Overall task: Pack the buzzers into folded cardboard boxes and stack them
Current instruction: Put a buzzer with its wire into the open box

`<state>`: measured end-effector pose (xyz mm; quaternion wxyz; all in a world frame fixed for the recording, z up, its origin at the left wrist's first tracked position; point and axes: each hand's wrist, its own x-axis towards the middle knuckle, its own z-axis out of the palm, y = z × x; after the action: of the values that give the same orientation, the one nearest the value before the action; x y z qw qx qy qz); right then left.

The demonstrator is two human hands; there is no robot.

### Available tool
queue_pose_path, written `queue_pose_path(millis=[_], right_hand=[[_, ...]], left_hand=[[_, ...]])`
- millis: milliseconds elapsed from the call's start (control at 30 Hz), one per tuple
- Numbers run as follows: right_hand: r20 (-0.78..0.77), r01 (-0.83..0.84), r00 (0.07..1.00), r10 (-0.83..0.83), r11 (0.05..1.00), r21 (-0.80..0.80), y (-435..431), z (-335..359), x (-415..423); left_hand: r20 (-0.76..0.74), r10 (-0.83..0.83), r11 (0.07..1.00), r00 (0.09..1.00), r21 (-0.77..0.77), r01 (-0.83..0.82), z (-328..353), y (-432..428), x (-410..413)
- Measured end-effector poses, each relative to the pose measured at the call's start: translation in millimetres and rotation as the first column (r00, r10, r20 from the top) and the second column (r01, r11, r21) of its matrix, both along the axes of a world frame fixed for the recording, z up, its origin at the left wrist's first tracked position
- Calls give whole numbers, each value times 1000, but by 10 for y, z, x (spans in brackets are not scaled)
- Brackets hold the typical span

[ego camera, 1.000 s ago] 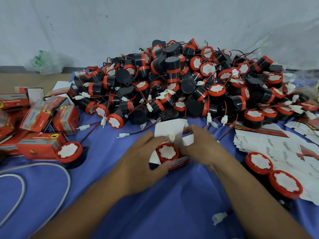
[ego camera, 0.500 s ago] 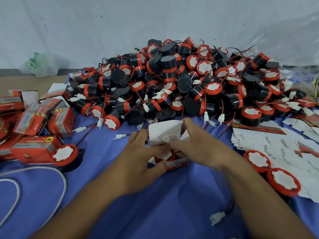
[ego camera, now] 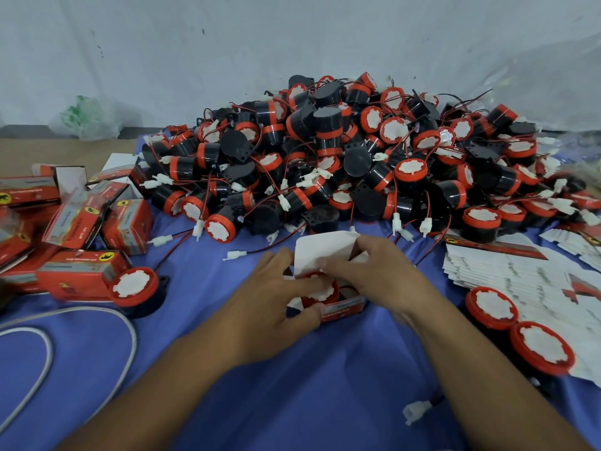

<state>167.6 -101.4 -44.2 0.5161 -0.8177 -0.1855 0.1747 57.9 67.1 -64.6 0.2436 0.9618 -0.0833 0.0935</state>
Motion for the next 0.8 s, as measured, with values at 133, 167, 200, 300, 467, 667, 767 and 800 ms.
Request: queue_pose_path(millis=[133, 167, 200, 300, 467, 667, 767, 800], right_hand=[[-76, -64, 995, 64, 998, -2, -96, -8, 88], [-77, -71, 995, 69, 997, -22, -112, -15, 100], [-77, -77, 994, 74, 996, -39, -120, -20, 110], [-86, -86, 993, 80, 994, -70, -124, -30, 122], [29, 19, 999, -13, 980, -200, -98, -75, 123], [136, 154, 982, -134, 977, -145, -53, -130, 123], [214, 183, 965, -152, 975, -130, -19, -146, 90], [227, 182, 962, -149, 975, -129, -11, -150, 79]], left_hand=[[58, -4, 996, 998, -84, 9, -57, 2, 3], [83, 10, 994, 996, -106, -1, -67, 0, -2], [114, 34, 992, 993, -122, -20, -69, -6, -5], [227, 174, 973, 958, -190, -132, -48, -40, -4], [370, 376, 900, 850, -362, -241, -42, -123, 9], [492, 289, 917, 822, -389, -90, -55, -177, 56], [477, 280, 853, 833, -522, 12, -59, -173, 41], [472, 276, 839, 837, -543, 30, -63, -166, 34]])
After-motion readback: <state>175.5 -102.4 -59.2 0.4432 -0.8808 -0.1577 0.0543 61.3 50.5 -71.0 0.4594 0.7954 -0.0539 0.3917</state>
